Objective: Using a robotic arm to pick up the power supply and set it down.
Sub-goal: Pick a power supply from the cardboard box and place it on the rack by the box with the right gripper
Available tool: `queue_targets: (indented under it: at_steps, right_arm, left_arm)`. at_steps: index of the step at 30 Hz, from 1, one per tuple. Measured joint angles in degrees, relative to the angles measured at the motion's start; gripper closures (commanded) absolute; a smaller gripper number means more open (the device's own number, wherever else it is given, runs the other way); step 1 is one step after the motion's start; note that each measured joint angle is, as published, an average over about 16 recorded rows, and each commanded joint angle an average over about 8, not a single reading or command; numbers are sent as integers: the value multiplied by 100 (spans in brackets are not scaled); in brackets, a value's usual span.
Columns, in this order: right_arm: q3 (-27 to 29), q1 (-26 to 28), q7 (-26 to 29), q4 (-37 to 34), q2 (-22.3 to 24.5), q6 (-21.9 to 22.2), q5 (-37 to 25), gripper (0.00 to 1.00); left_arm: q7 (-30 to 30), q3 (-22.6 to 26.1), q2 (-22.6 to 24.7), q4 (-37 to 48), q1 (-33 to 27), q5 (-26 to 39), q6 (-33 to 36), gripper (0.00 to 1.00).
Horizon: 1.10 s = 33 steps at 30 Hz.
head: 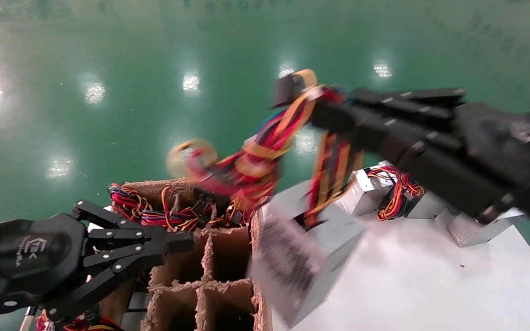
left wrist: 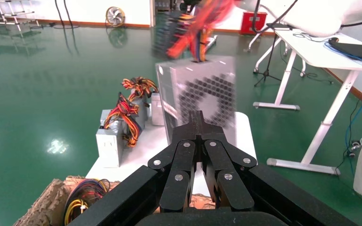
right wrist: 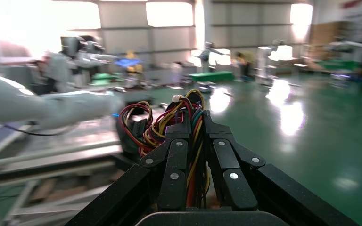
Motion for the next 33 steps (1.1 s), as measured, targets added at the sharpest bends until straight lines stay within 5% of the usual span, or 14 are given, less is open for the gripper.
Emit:
queue_targets:
  at_steps: [18, 33]
  right_arm:
    - [669, -1855, -542, -1258, 1786, 1454, 396, 100]
    - [1005, -3377, -1018, -1877, 1911, 2564, 1098, 100]
  left_arm:
    - [0, 0, 0, 0, 0, 0, 0, 100]
    - [0, 0, 0, 0, 0, 0, 0, 100]
